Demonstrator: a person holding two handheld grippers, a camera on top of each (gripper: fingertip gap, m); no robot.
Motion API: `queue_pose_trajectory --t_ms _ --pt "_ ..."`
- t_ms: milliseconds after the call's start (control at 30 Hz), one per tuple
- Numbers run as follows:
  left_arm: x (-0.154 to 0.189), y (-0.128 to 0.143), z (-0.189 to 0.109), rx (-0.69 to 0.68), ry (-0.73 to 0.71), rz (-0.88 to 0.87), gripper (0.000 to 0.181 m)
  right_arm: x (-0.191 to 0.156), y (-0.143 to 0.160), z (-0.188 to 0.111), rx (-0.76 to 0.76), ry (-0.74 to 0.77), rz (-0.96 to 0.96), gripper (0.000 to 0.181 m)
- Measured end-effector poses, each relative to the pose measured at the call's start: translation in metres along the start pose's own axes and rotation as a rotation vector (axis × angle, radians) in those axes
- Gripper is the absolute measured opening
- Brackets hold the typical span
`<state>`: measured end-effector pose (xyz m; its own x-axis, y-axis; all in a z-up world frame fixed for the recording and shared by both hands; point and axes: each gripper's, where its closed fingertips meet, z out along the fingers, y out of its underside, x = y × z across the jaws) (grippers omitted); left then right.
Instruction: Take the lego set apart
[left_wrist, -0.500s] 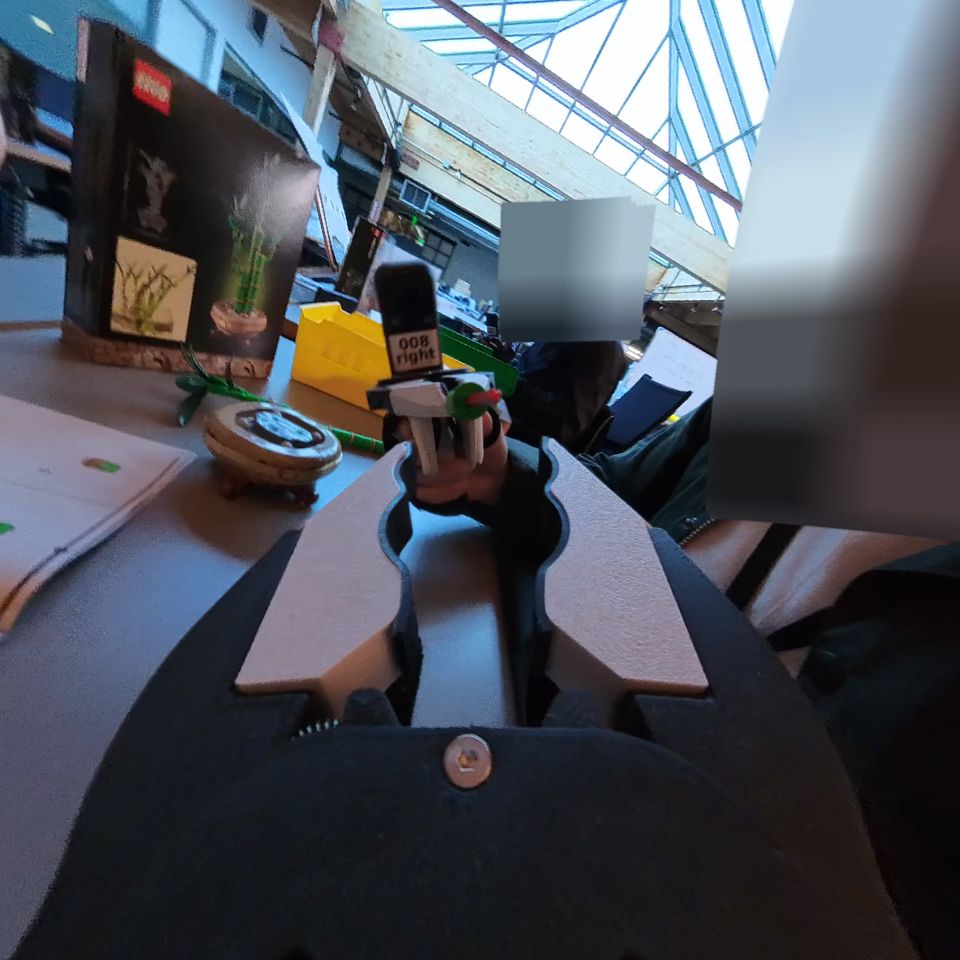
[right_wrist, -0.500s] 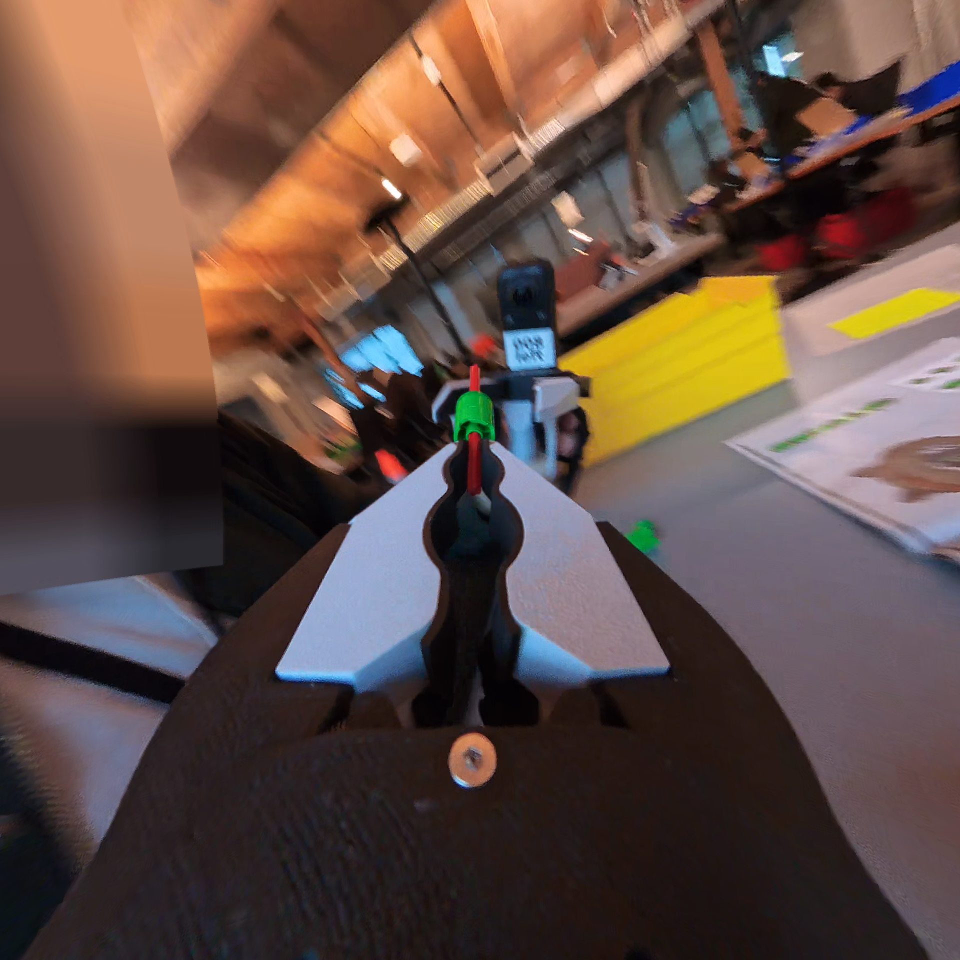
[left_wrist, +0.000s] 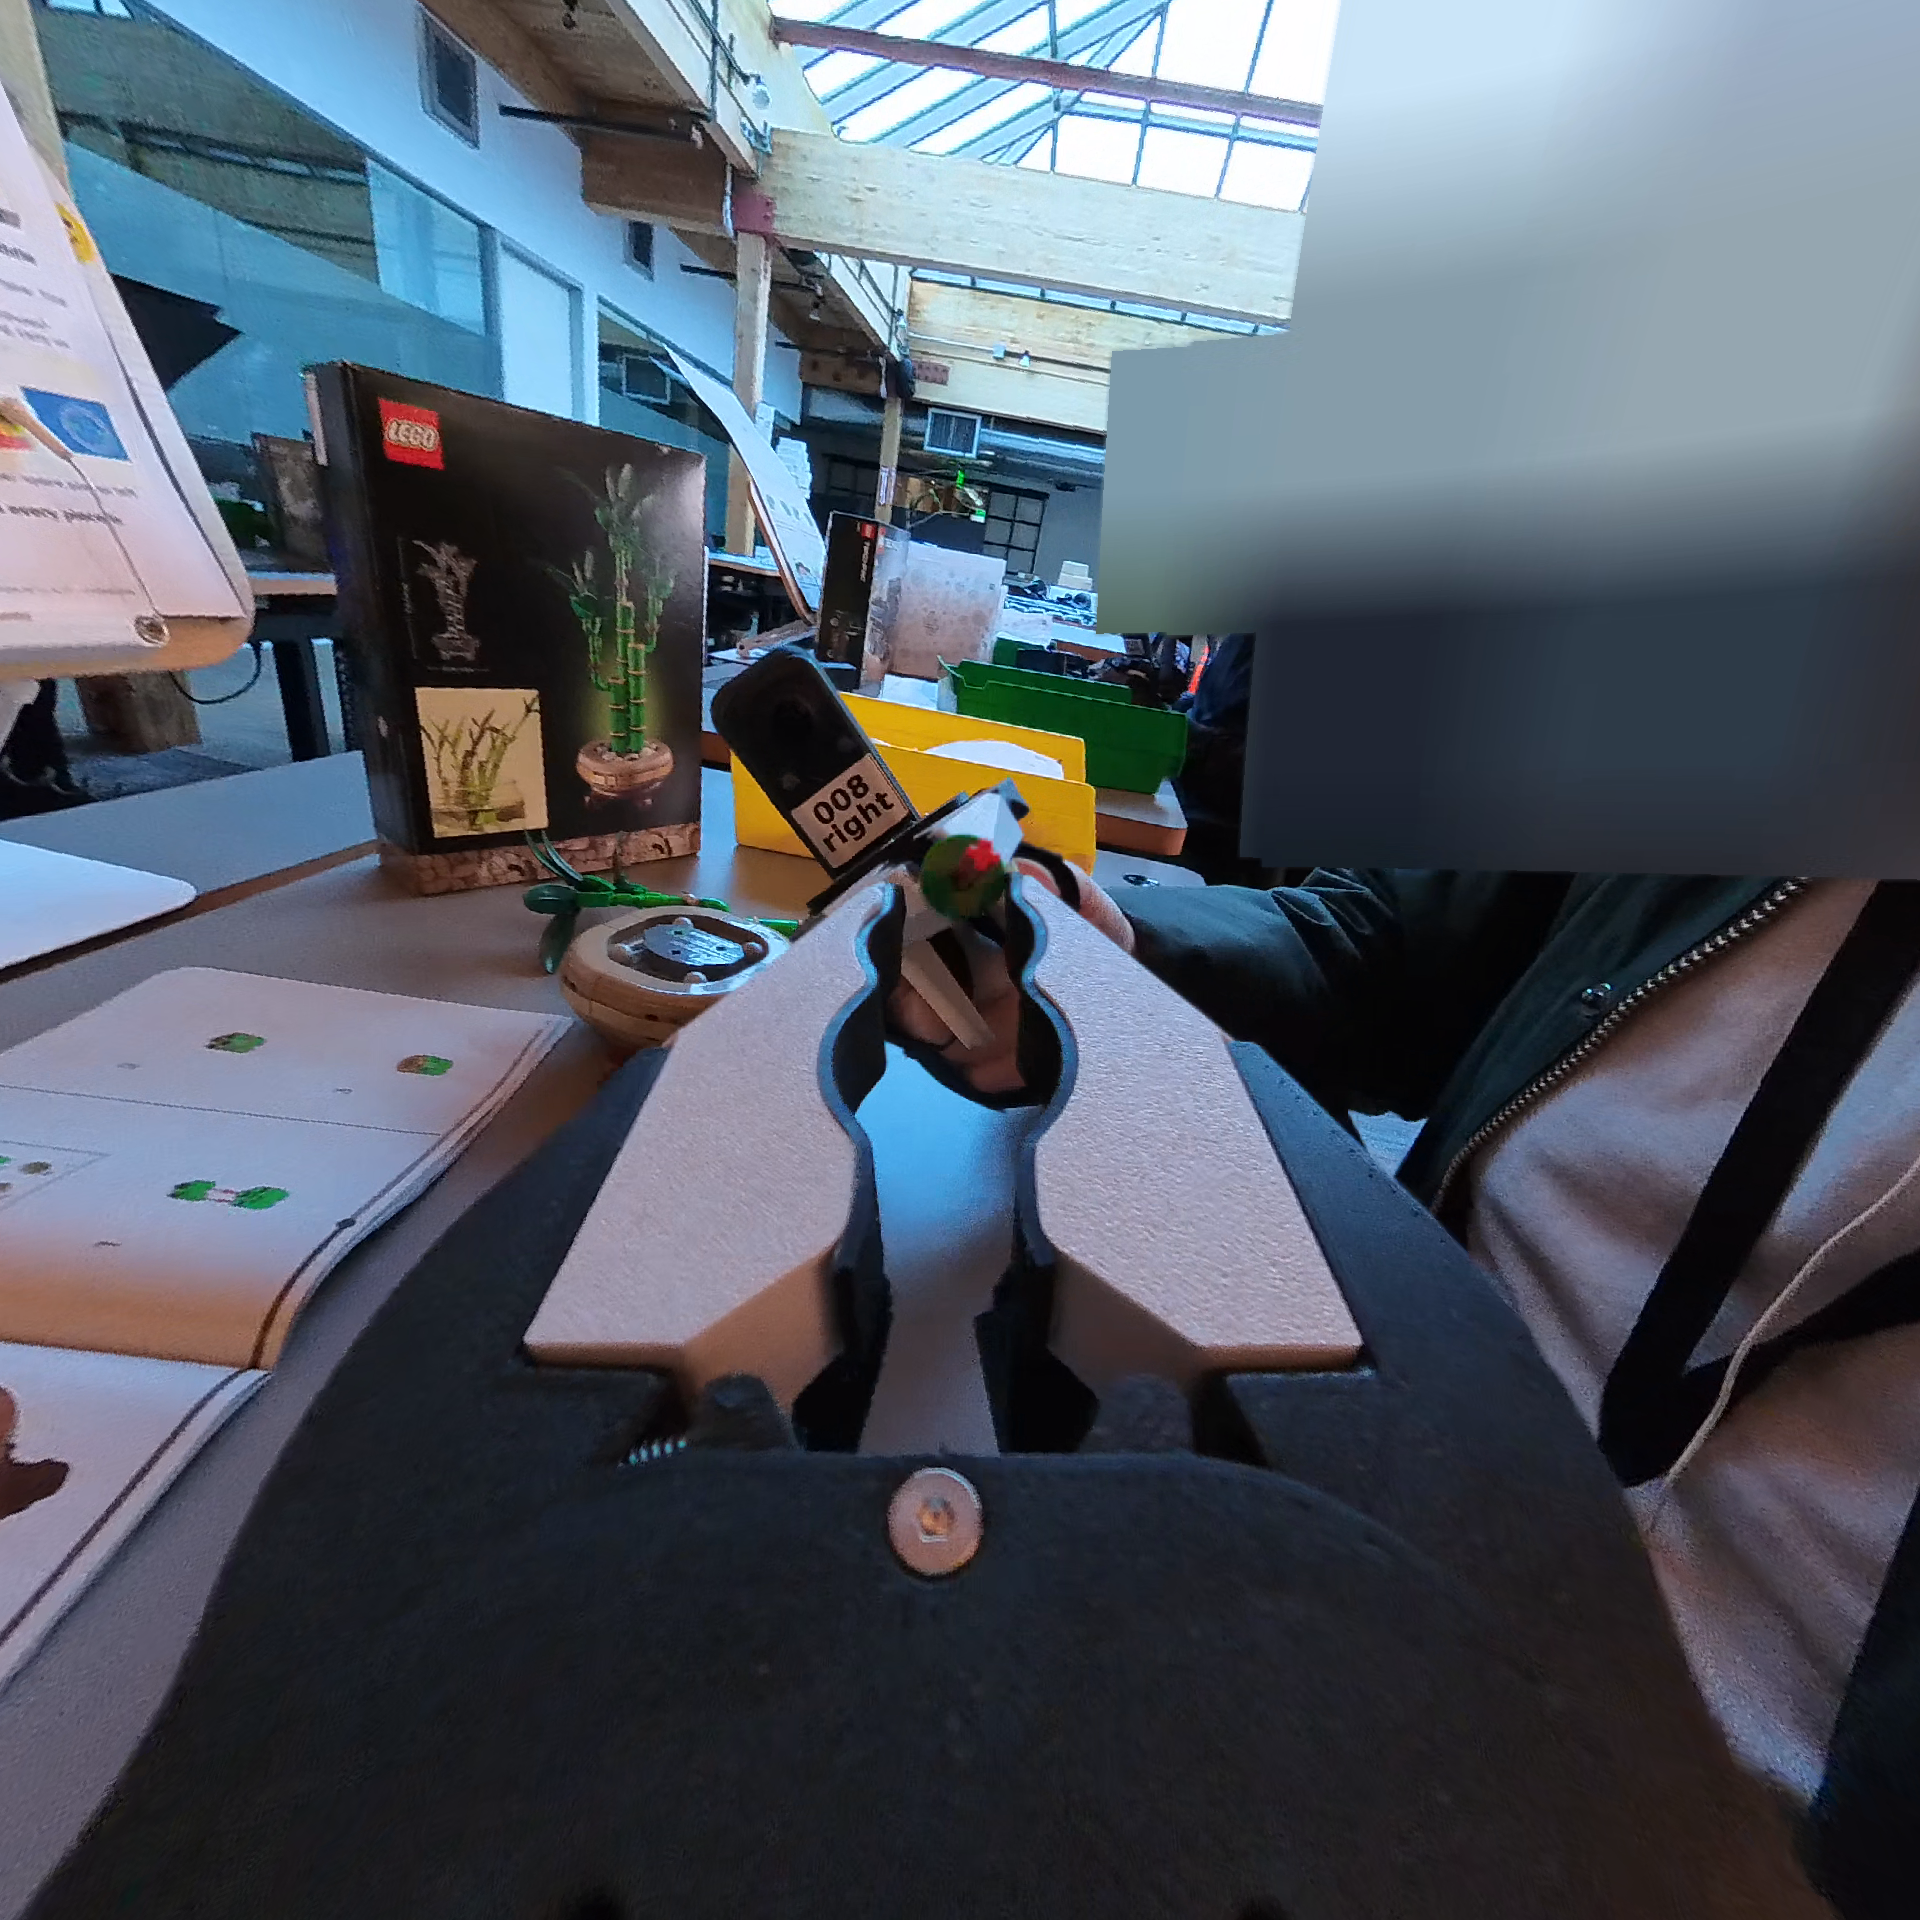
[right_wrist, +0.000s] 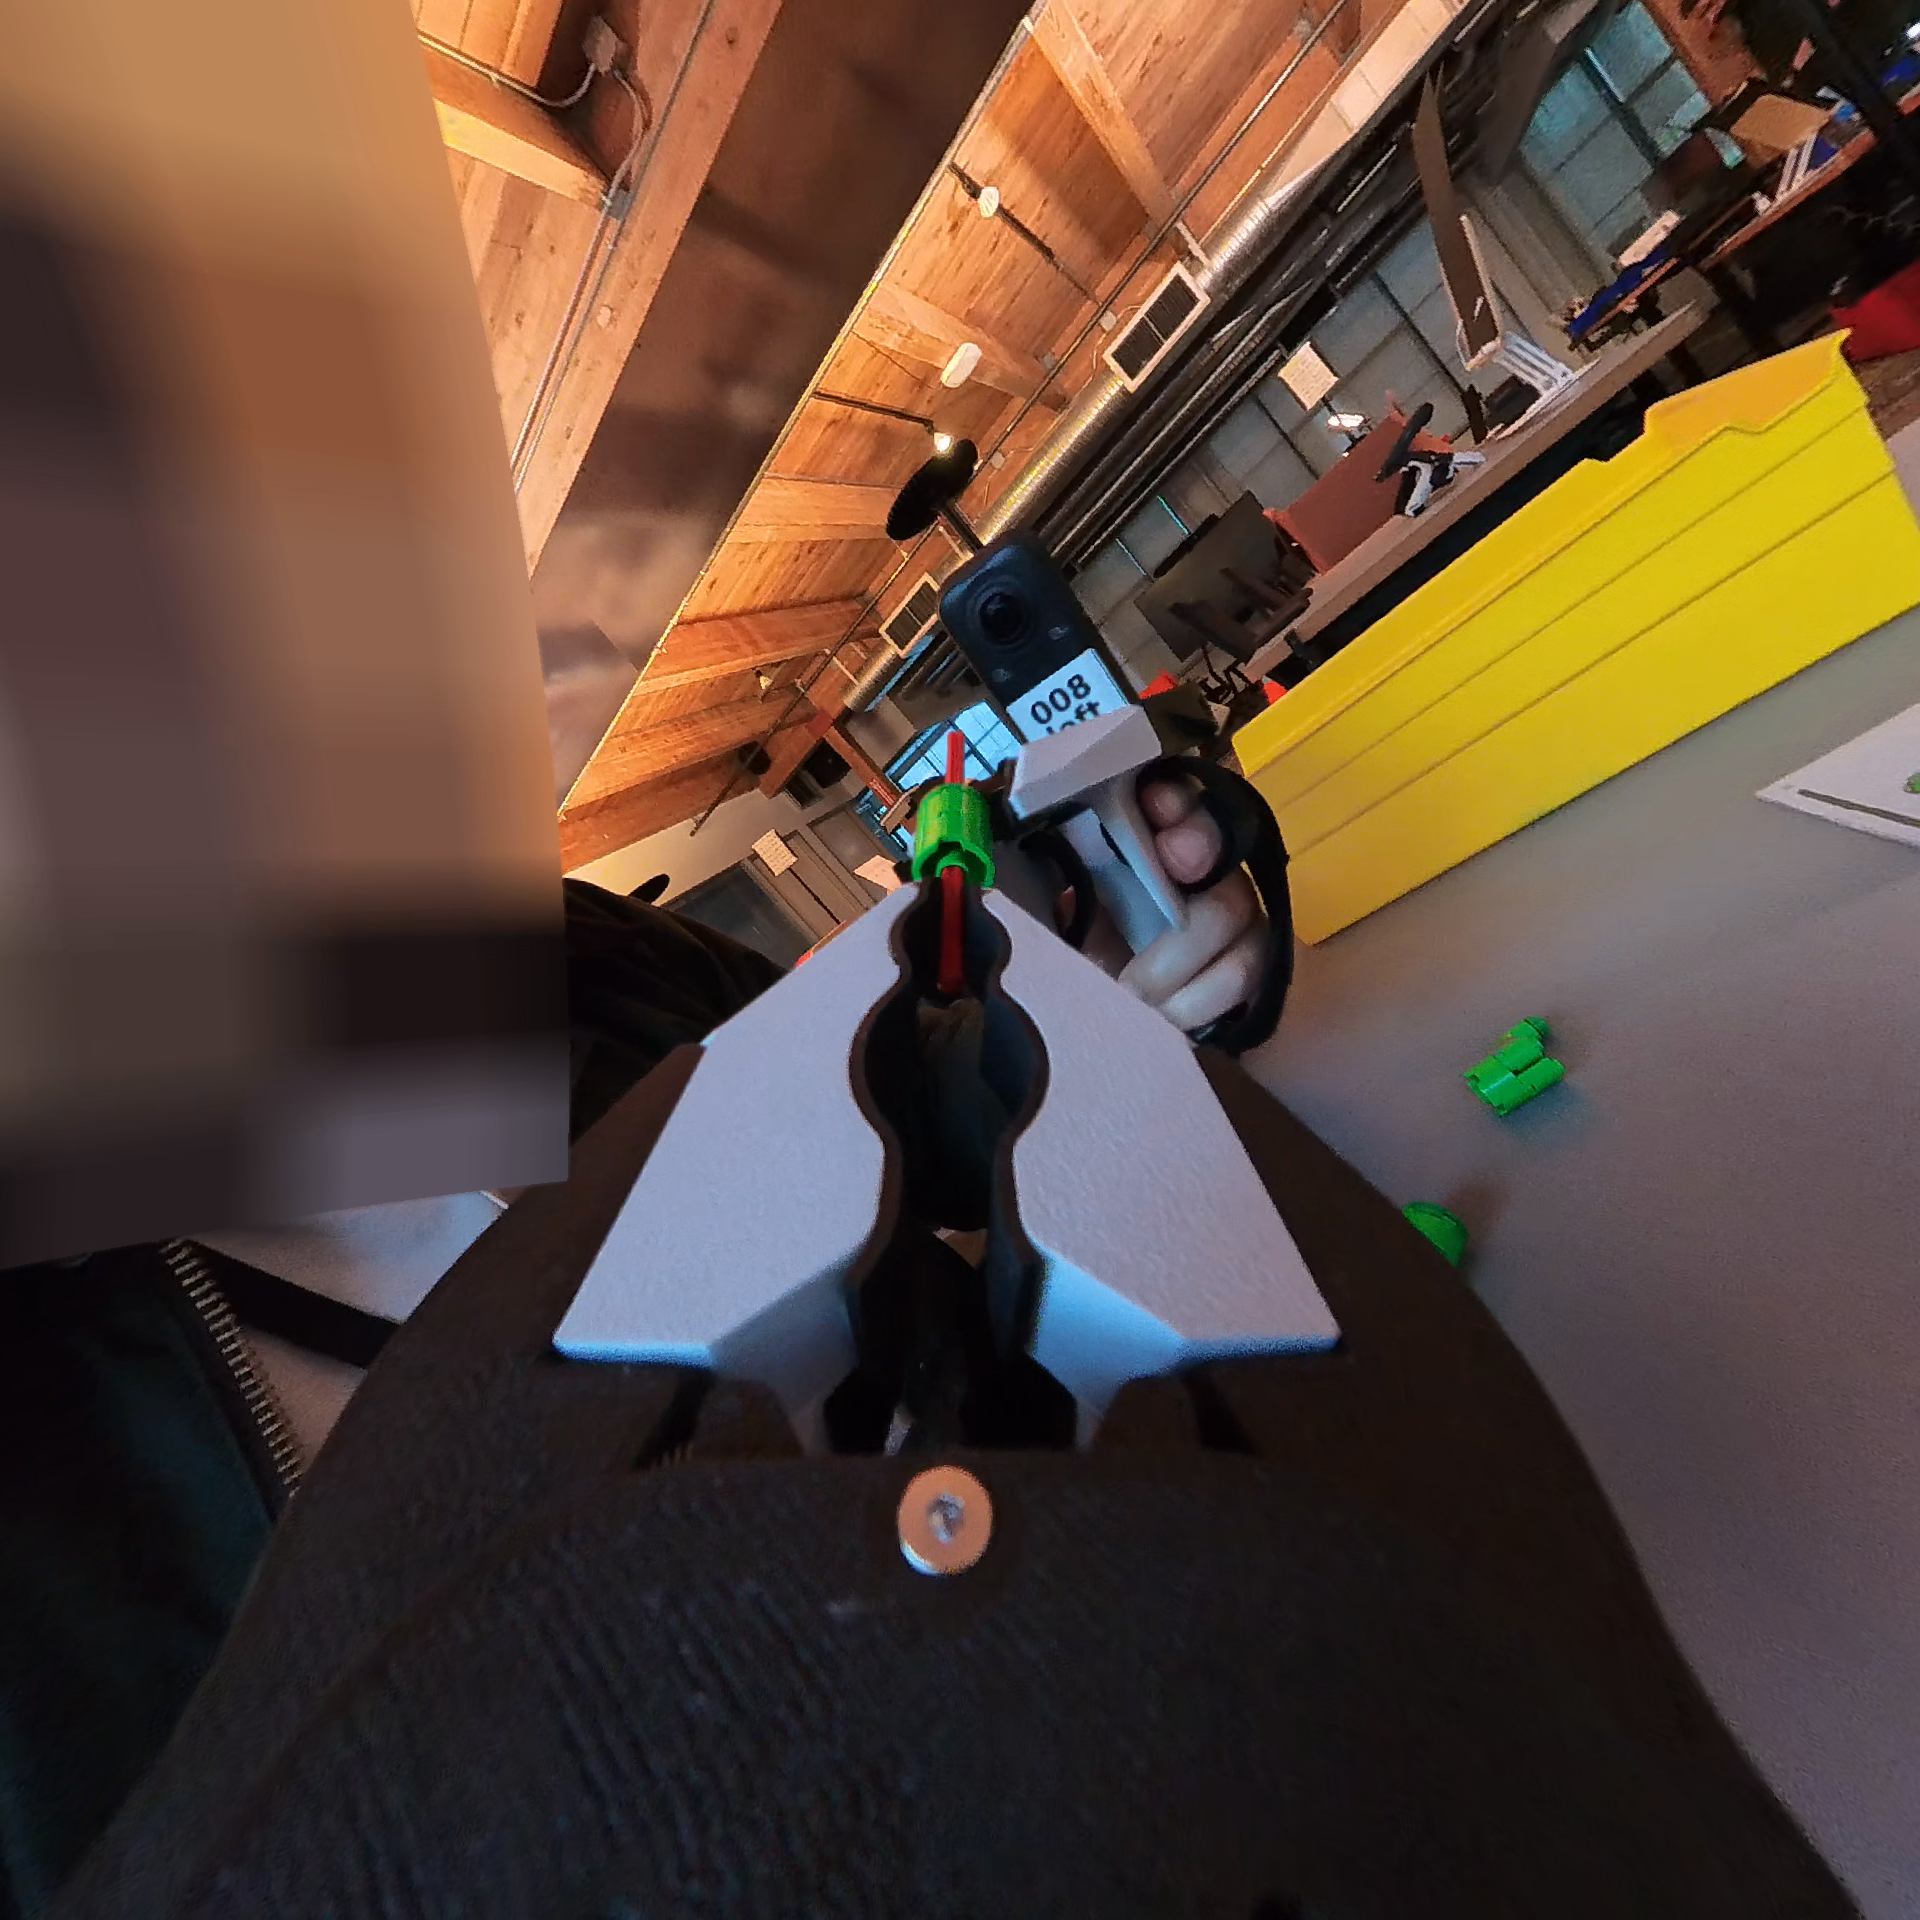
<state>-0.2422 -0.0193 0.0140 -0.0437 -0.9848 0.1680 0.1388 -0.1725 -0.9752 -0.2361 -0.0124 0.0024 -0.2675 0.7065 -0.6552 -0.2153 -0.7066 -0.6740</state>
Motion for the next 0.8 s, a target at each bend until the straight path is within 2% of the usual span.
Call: queue_pose_trajectory --t_ms 233,467,533,800 --pt "-0.004 0.007 -0.009 -0.088 -0.028 0.091 0.029 0.008 0.009 -0.002 -0.063 0.065 -0.001 0.002" --pt "-0.004 0.023 -0.01 -0.191 -0.02 0.121 0.022 0.017 0.021 -0.006 -0.144 0.157 -0.03 0.002" --pt "-0.002 0.031 -0.009 -0.232 -0.006 0.126 0.015 0.017 0.023 -0.006 -0.158 0.162 -0.028 0.002" --pt "-0.007 0.044 -0.01 -0.334 -0.041 0.201 0.014 0.023 0.03 -0.012 -0.212 0.217 -0.022 0.002"
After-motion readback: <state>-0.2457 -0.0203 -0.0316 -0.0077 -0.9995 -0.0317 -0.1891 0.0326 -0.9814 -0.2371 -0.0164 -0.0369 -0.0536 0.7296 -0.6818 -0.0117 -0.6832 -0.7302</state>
